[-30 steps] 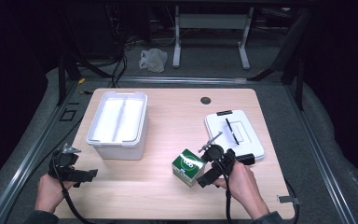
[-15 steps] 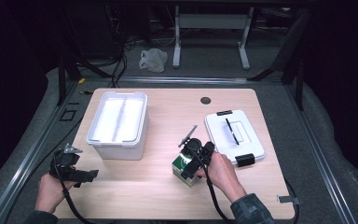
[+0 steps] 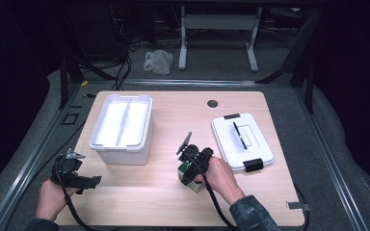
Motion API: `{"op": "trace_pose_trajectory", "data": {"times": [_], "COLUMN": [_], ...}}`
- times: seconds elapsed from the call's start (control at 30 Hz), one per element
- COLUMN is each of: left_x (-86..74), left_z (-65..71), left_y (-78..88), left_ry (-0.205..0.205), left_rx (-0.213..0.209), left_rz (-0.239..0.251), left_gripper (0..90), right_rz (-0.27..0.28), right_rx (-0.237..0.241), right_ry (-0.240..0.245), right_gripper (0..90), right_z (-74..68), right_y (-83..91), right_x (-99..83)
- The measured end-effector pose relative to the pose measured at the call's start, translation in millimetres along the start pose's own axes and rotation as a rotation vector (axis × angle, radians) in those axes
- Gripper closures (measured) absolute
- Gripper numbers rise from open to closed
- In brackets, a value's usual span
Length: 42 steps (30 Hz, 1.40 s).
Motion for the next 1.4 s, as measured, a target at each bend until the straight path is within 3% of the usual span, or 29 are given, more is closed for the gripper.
{"op": "trace_pose_trajectory", "data": {"times": [0.27,0.6,0.87,1.13,1.4], "left_x": [-0.4,-0.4,-0.5,-1.4,-1.9], "left_z": [0.8,0.5,-1.2,-2.5,-3.3], "left_y": [-0.3,-0.2,0.0,0.2,1.8], "left_ry": [-0.006,-0.005,-0.006,-0.007,-0.009], "left_rx": [0.002,0.002,0.003,0.009,0.011], "left_rz": [-0.003,-0.001,0.002,0.002,0.006], "left_gripper": [0.0,0.0,0.0,0.0,0.0], "right_rz": [-0.03,-0.019,-0.018,0.026,0.052], "right_rx": [-0.035,-0.019,-0.012,-0.006,-0.007], "right_ry": [0.004,-0.015,0.012,0.014,0.002], "right_gripper": [10.8,15.3,16.7,16.6,16.6], "right_z": [1.9,1.6,1.5,-5.1,-4.8], "right_y": [-10.1,-14.2,-10.4,13.2,36.8], "right_x": [-1.2,-2.4,-1.9,0.2,-16.7]}}
Point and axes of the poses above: each handheld gripper's, and its own axes: y roughly backward along the jaws, x roughly out of its top, z roughly to its right, the point moved 8 cm from there along -y, roughly forward along the jaws, and after that the axes turned 10 degrees about z, right-handed, at the moved point
